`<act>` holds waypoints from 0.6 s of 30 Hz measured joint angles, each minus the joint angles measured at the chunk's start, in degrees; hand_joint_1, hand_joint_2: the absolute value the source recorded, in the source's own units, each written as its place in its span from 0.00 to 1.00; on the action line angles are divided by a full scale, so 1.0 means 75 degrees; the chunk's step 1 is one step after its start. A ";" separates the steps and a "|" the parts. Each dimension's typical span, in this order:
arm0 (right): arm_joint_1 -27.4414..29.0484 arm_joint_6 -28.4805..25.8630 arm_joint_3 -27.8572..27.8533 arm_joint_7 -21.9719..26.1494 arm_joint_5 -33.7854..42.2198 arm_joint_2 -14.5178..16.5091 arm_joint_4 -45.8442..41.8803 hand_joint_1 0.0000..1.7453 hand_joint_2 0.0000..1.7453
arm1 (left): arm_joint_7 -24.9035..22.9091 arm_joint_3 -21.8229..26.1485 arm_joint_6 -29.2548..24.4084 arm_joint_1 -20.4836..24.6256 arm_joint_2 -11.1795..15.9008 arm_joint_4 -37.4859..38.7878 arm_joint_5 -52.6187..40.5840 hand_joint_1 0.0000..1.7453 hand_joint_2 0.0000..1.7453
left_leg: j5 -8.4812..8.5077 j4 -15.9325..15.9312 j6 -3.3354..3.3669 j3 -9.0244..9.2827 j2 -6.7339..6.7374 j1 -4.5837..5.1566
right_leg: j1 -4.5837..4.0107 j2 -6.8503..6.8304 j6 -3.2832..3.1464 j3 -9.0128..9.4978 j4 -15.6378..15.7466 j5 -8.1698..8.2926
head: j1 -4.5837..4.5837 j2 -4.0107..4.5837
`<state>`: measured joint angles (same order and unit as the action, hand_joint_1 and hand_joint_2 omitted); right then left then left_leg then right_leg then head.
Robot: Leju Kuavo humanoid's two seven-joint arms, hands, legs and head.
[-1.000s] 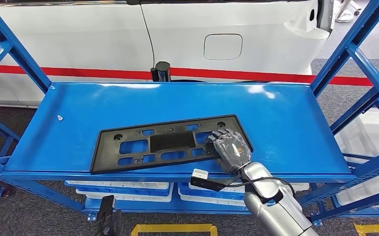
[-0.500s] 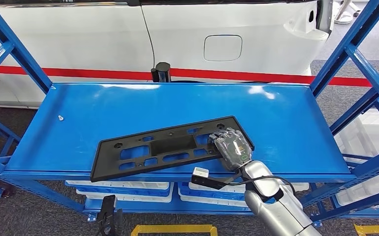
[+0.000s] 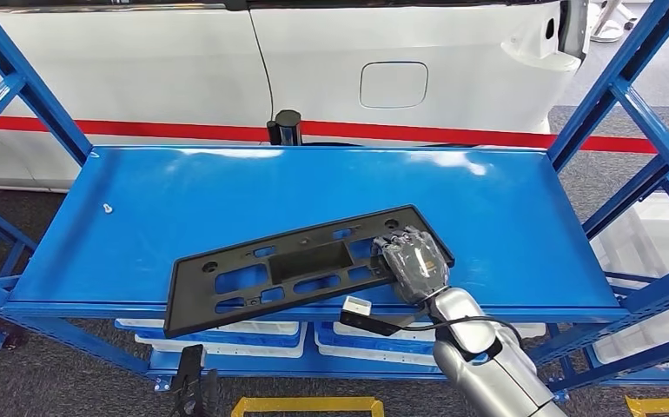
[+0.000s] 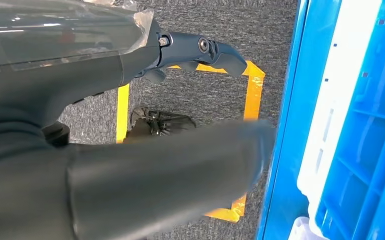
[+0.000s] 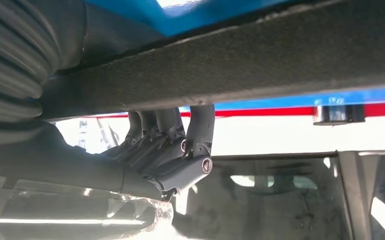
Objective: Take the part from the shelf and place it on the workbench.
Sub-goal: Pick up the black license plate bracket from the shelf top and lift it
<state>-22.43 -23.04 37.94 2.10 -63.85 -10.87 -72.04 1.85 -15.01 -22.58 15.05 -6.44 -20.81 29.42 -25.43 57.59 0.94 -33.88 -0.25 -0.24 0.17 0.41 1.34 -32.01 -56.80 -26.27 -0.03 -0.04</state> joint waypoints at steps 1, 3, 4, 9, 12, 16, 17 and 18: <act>0.0077 -0.0162 -0.0043 -0.0069 -0.0068 -0.0020 -0.0080 1.00 1.00 | 0.0000 -0.0010 0.0025 -0.0001 0.0001 0.0000 0.0022 0.00 1.00 | 0.0000 0.0000 0.0000 -0.0005 -0.0003 0.0000 | 0.0000 -0.0002 0.0000 -0.0002 0.0000 0.0000 | 0.0001 0.0000; 0.0231 -0.0464 -0.0160 -0.0177 -0.0175 -0.0062 -0.0290 1.00 1.00 | -0.0014 -0.0023 0.0095 -0.0005 0.0008 0.0001 0.0063 0.00 1.00 | 0.0000 0.0000 0.0000 -0.0014 -0.0003 0.0001 | 0.0000 -0.0002 0.0001 -0.0008 -0.0001 0.0001 | 0.0000 0.0000; 0.0286 -0.0576 -0.0217 -0.0212 -0.0213 -0.0085 -0.0399 1.00 1.00 | -0.0022 -0.0027 0.0118 -0.0005 0.0013 0.0002 0.0078 0.00 1.00 | 0.0000 0.0000 0.0000 -0.0017 0.0000 0.0002 | 0.0000 0.0000 0.0002 -0.0011 -0.0001 0.0002 | -0.0001 0.0000; 0.0508 -0.0939 -0.0501 -0.0387 -0.0515 -0.0175 -0.0904 1.00 1.00 | -0.0089 -0.0083 0.0125 -0.0005 0.0032 0.0004 0.0087 0.00 1.00 | -0.0001 0.0001 0.0000 -0.0023 0.0000 0.0002 | 0.0000 -0.0001 0.0000 -0.0020 -0.0001 0.0000 | -0.0001 0.0000; 0.0669 -0.1223 -0.0758 -0.0488 -0.0602 -0.0220 -0.1298 1.00 1.00 | -0.0076 -0.0100 0.0007 -0.0006 0.0041 0.0006 0.0081 0.00 1.00 | -0.0001 0.0000 -0.0001 -0.0030 -0.0001 0.0001 | 0.0000 -0.0001 -0.0001 -0.0026 -0.0001 -0.0001 | -0.0001 0.0000; 0.0805 -0.1493 -0.1139 -0.0569 -0.0661 -0.0265 -0.1760 1.00 1.00 | 0.0004 -0.0109 -0.0120 -0.0006 0.0042 0.0006 0.0076 0.00 1.00 | -0.0001 -0.0001 -0.0001 -0.0031 0.0001 0.0000 | -0.0001 0.0000 -0.0001 -0.0029 -0.0001 -0.0001 | -0.0001 0.0000; 0.0827 -0.1505 -0.1194 -0.0574 -0.0666 -0.0274 -0.1827 1.00 1.00 | 0.0015 -0.0110 -0.0130 -0.0006 0.0042 0.0006 0.0075 0.00 1.00 | -0.0001 -0.0001 -0.0001 -0.0031 0.0001 0.0000 | -0.0001 0.0000 -0.0001 -0.0029 -0.0001 -0.0001 | 0.0000 0.0000; 0.0849 -0.1512 -0.1241 -0.0576 -0.0675 -0.0281 -0.1883 1.00 1.00 | 0.0020 -0.0111 -0.0134 -0.0006 0.0042 0.0006 0.0075 0.00 1.00 | -0.0001 -0.0001 -0.0001 -0.0031 0.0001 0.0000 | 0.0000 0.0000 -0.0001 -0.0029 -0.0001 -0.0001 | -0.0001 0.0000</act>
<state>-16.06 -34.39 28.63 -2.22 -68.91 -12.98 -86.16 2.00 -15.84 -23.59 15.01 -6.13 -20.76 29.99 -25.44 57.58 0.93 -34.11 -0.24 -0.24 0.17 0.41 1.34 -32.23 -56.81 -26.28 -0.03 -0.04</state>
